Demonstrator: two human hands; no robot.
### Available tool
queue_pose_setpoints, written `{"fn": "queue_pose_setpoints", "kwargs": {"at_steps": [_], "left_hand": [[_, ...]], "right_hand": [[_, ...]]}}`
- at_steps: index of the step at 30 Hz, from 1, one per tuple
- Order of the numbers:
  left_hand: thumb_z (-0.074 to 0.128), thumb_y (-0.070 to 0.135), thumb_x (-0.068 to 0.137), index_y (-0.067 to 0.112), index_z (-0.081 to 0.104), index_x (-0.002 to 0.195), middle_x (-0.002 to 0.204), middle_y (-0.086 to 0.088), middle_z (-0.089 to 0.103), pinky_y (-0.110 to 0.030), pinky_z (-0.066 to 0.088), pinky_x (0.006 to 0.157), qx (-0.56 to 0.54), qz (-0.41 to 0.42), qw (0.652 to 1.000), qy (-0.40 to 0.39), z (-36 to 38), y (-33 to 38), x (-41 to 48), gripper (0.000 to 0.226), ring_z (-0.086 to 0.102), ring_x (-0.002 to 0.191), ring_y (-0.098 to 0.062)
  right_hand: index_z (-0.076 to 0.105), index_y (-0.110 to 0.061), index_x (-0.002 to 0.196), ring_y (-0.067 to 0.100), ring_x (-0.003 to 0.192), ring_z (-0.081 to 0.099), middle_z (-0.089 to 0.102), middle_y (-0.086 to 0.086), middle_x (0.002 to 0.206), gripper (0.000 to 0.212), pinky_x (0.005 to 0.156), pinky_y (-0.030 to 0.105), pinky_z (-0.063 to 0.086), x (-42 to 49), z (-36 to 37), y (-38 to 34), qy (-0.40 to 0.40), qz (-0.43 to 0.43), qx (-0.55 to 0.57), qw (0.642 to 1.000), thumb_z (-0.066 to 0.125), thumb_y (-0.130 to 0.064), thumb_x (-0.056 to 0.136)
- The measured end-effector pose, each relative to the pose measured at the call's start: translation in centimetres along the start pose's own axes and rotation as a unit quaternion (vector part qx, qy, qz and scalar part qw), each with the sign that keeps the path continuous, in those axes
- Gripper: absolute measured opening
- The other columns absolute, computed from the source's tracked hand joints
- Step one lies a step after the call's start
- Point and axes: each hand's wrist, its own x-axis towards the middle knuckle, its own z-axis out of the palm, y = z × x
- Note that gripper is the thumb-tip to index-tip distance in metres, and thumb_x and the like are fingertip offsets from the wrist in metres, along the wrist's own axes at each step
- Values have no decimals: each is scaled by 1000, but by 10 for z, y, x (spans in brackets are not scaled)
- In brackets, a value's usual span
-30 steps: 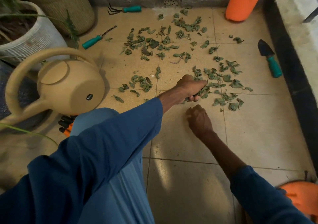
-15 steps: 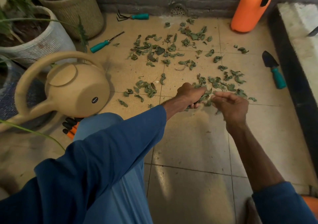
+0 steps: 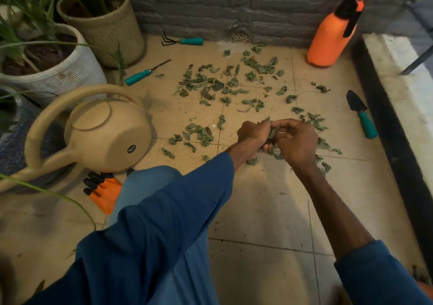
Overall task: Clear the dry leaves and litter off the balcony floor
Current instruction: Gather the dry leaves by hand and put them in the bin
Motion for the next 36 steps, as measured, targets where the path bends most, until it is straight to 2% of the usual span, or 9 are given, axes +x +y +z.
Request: {"fn": "queue_pose_setpoints", "kwargs": {"at_steps": [3,6,12,15,20,24,26,30,36], "left_hand": [[56,30,99,0,70,91,68,-10,71,-19,42,38,21,2,1000,-16,-2,7,-3,33,55,37,-13],[59,28,96,-1,73,87,63,-10,72,-18,42,38,23,5,999,-22,-3,17,-3,33,54,35,-13],[59,26,95,2,70,80,66,-11,71,-22,46,43,24,12,999,-35,4,21,-5,30,57,44,-19],[59,28,96,2,68,82,65,-9,70,-22,47,43,53,29,997,-49,12,25,-2,31,58,45,-18],[58,36,101,6,62,87,63,-5,66,-17,42,38,152,76,982,-84,38,25,10,34,58,39,-9],[54,42,103,3,60,104,60,-1,65,-17,41,37,230,93,963,-103,55,17,24,40,63,50,-13],[55,41,103,4,63,95,56,-1,62,-17,39,36,251,99,957,-108,64,13,31,38,60,43,-10],[56,35,103,5,64,115,59,1,58,-14,37,35,263,94,952,-126,76,-4,37,34,54,34,-4],[56,33,102,11,59,84,63,-4,62,-19,41,39,275,113,945,-140,91,-11,37,29,60,43,-12]], "right_hand": [[78,-10,94,9,63,72,76,2,78,23,62,31,63,11,-8,-5,-16,23,1,1000,69,8,82],[78,-5,92,4,58,68,75,6,75,12,58,20,58,21,-21,-16,-51,59,10,997,77,2,82],[73,-2,110,20,77,68,72,19,98,19,78,32,61,39,-51,-15,-167,218,152,949,67,2,92],[75,-3,104,15,72,69,74,13,93,14,67,26,61,44,-60,7,-135,228,119,957,68,-1,92],[78,-18,89,13,87,69,75,-1,96,16,80,31,60,44,-69,87,-9,230,-43,972,66,-7,92],[75,-17,97,13,92,66,70,1,107,16,76,26,57,32,-78,143,41,254,-68,964,69,-4,90],[75,-19,98,13,101,63,68,0,114,17,80,23,55,27,-80,170,64,261,-78,960,71,-5,89],[75,-15,105,19,104,65,72,1,110,17,96,41,55,13,-83,204,87,264,-85,957,71,-11,89],[72,-10,116,24,101,66,72,7,114,28,94,43,55,-5,-90,214,55,203,-137,968,72,-18,89]]}}
